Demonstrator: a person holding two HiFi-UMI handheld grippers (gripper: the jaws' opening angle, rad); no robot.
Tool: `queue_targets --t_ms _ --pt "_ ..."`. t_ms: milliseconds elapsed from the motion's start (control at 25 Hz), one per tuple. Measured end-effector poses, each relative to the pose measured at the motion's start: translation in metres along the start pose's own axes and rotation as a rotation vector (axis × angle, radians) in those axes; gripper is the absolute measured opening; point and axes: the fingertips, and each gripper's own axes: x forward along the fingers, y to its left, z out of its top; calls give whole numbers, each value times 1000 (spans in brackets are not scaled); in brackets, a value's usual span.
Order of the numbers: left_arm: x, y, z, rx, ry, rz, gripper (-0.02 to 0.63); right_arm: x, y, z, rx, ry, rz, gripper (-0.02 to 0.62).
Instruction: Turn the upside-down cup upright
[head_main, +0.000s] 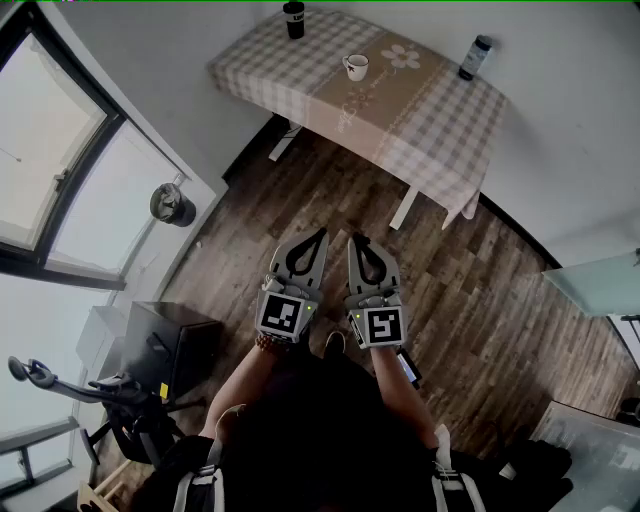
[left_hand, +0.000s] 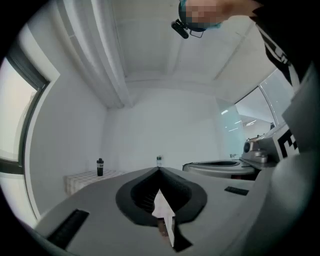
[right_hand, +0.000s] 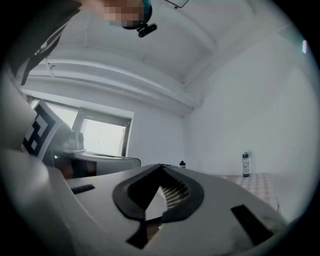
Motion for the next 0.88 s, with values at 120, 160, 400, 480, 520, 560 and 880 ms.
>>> queue_targets --t_ms 120,160,400,480,520,560,880 --pt "26 44 -3 -4 -10 -20 8 53 5 -8 -4 19 10 6" --pt "35 59 -3 -2 -11 -26 8 70 6 -10 -4 28 10 6" --pt "85 153 -2 4 -30 -77 8 178 19 -12 -27 56 6 6" --pt "96 183 -5 -2 -30 -89 8 209 27 -15 -40 66 3 6" --pt "102 196 -6 -9 -29 -92 8 223 28 -16 -40 69 -5 6" --pt "107 209 -6 -16 -27 -94 8 235 28 -17 -34 72 -15 6" --pt "151 263 -28 -50 12 -124 8 303 4 -37 11 111 -63 6"
